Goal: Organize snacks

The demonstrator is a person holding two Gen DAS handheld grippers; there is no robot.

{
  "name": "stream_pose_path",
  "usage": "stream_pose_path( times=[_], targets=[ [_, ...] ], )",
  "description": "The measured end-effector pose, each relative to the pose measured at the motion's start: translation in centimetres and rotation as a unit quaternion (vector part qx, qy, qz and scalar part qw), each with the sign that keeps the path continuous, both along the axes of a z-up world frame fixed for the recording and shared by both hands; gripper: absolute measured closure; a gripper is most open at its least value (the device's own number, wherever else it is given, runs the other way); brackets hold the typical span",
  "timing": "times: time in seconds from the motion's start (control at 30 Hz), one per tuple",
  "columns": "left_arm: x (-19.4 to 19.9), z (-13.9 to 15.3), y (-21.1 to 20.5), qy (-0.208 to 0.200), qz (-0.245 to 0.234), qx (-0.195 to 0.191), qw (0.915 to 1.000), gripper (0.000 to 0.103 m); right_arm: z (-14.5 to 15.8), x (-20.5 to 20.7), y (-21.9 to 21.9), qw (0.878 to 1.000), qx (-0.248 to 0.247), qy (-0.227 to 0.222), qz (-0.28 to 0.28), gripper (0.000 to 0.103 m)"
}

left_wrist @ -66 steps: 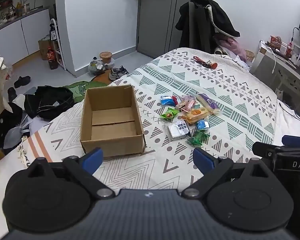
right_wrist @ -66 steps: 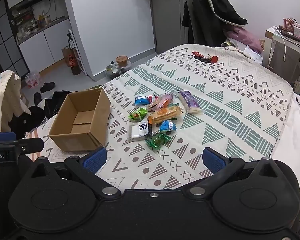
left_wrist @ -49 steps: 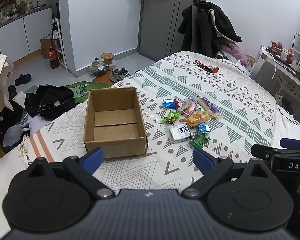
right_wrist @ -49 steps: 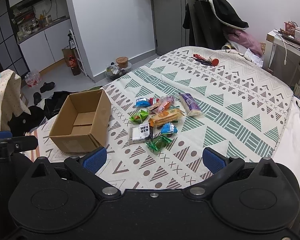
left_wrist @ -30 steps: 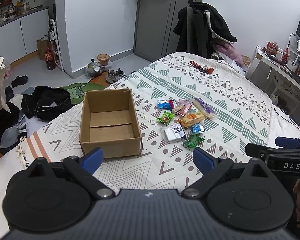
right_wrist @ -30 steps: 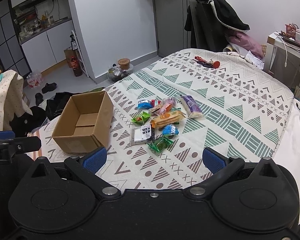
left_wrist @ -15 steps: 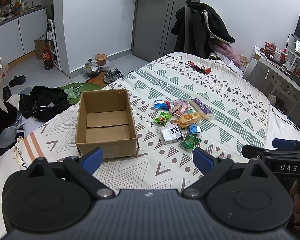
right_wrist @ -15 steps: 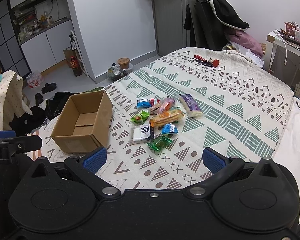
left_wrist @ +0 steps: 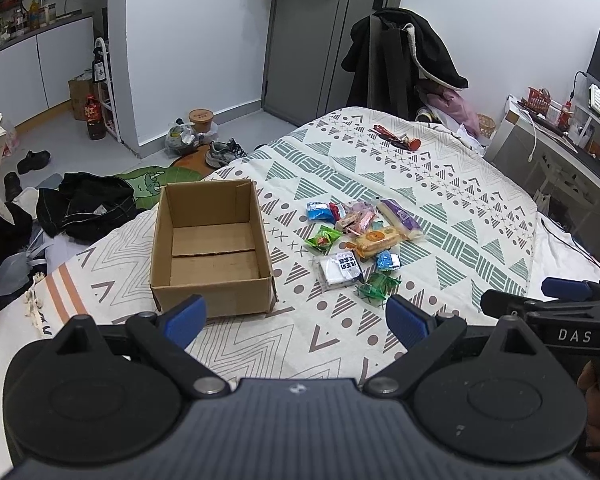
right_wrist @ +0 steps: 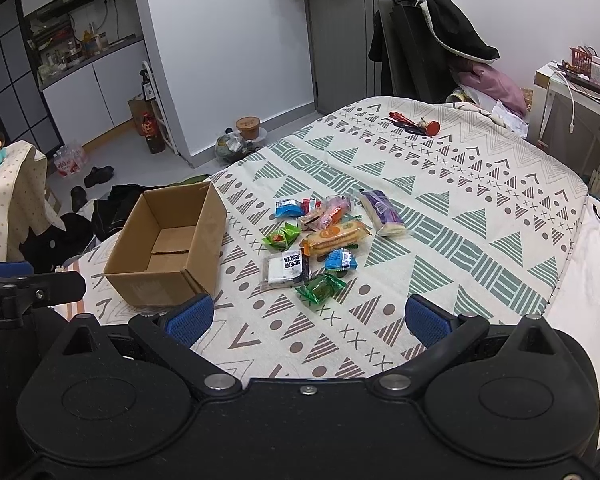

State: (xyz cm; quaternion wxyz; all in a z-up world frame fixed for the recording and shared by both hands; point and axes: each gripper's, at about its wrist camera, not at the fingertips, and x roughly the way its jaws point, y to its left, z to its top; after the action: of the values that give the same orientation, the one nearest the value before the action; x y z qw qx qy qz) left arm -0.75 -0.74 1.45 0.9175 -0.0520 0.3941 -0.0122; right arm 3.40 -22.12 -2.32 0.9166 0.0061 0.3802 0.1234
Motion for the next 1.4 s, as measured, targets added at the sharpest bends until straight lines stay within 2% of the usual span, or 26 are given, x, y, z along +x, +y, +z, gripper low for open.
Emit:
stream_pose_path(
  times=[0.5, 1.03, 1.27, 1.4],
  targets=[
    [1.5, -0.7, -0.3, 0.004, 0.003, -0.011, 0.9999, 0.007, -0.2, 1.4, -0.4, 1.000, 0.010, 0.010, 0.001, 0.000],
    [6.5, -5.2, -1.9, 0.025, -0.003, -0.038, 0.9990, 0.009, -3.5, 5.4, -3.1, 0.997, 0.065, 0.045, -0.013, 0.001],
    [8.8, -7.0, -2.7, 0.034, 0.002, -0.046, 0.9984, 0.010, -5.7, 7.6, -3.4, 0.993, 0.089, 0.069, -0.029, 0.006],
    [10.0, -8.1, -3.1, 0.039, 0.007, -0.044, 0.9983, 0.010, -7.2, 9.0, -3.2, 0.991, 0.095, 0.087, -0.037, 0.014]
  ],
)
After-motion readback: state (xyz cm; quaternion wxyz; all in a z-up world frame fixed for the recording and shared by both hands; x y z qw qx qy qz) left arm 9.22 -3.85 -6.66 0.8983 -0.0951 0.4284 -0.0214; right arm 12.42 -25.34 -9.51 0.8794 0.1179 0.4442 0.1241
